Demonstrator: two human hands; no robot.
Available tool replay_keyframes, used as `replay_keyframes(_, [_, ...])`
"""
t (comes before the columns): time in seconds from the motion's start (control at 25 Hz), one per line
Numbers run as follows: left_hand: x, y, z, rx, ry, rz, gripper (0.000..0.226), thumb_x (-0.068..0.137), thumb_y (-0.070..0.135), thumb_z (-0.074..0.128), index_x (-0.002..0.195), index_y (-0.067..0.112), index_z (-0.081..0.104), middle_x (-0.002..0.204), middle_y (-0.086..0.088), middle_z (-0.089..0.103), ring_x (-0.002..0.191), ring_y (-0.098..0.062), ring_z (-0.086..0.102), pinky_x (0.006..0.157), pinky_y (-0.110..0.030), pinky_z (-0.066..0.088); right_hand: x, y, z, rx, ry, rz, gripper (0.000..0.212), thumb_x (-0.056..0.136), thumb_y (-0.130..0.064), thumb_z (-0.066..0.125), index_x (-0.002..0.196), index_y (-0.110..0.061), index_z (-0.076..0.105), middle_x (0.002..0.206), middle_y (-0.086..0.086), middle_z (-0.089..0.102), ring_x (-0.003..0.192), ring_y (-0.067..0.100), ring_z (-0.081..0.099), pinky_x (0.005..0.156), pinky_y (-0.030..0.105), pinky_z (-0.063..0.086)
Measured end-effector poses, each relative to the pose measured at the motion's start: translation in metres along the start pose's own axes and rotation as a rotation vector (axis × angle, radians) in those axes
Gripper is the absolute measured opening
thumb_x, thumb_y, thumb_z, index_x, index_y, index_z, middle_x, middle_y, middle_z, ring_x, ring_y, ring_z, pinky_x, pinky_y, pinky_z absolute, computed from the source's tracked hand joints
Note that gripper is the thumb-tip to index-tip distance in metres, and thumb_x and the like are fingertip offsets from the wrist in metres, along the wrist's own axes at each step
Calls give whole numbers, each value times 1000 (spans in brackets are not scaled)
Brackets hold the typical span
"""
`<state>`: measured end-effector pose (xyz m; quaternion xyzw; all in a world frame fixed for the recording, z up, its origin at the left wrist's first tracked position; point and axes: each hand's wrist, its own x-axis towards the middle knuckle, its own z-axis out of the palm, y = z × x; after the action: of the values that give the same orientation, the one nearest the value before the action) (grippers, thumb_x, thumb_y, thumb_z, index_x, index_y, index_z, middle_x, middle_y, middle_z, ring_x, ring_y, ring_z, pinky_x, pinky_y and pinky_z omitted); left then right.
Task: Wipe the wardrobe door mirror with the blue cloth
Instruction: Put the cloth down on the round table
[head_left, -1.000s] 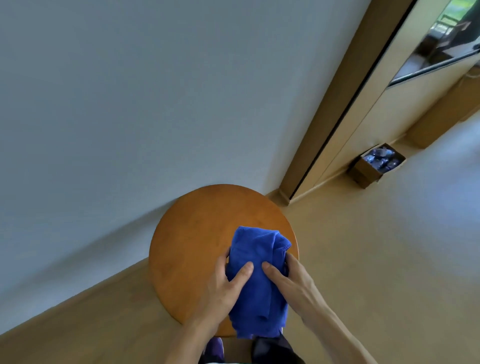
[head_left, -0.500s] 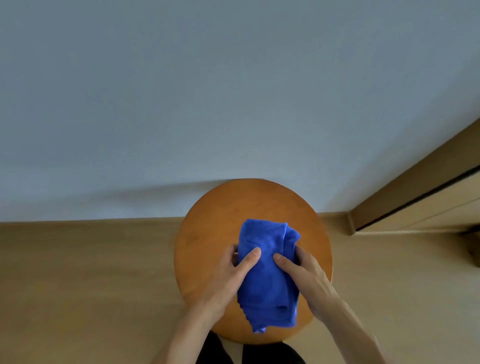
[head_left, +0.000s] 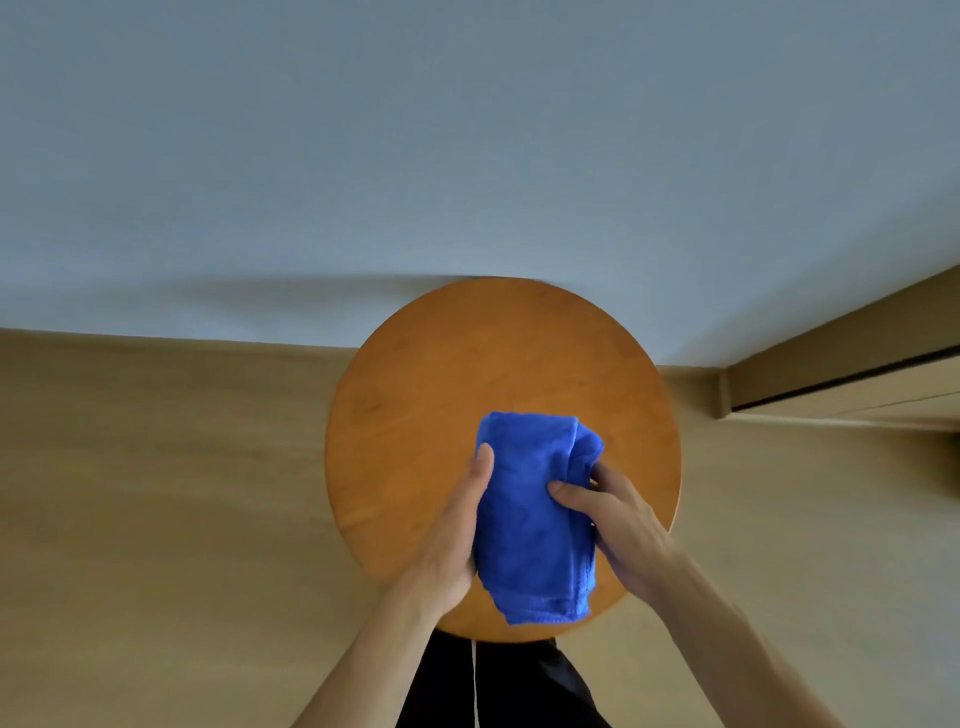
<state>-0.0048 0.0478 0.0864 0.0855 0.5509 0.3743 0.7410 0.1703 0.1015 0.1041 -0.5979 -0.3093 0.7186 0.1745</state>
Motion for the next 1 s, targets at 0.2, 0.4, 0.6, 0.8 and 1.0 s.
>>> replay_keyframes(0.2, [51,-28,-35,-150,86,-128,61,92,72,46,117,24,76,130,-5,70,121,-19,67,96,-36,51,44,29,14,-56,39,55,37,79,-24,70,115,-20,66,109,-3,76,101,18,73,93,43,57])
replay_keyframes(0.4, [93,-38,-67,-200,11,-147,63,87,66,64,125,17,72,131,-11,69,121,-26,67,89,-34,56,87,52,22,-22,63,42,37,79,-27,69,115,-19,66,109,-2,76,102,18,72,94,44,57])
replay_keyframes(0.6, [125,-50,-73,-212,105,-43,64,75,55,83,129,30,61,129,-3,71,113,-21,70,83,-34,58,120,73,13,-25,90,31,42,77,-29,70,117,-18,67,111,1,76,105,21,72,97,48,55])
replay_keyframes(0.8, [149,-48,-104,23,269,161,57,73,38,85,123,39,58,120,10,73,107,-10,72,78,-29,57,152,75,-18,-147,224,-4,41,70,-35,72,109,-25,66,103,-4,76,94,17,73,89,47,59])
replay_keyframes(1.0, [168,-45,-104,385,323,374,67,86,24,80,136,54,47,133,30,59,121,8,58,93,-18,52,177,80,-24,-360,311,-50,30,86,-31,66,115,-30,57,102,-9,68,93,16,68,78,40,57])
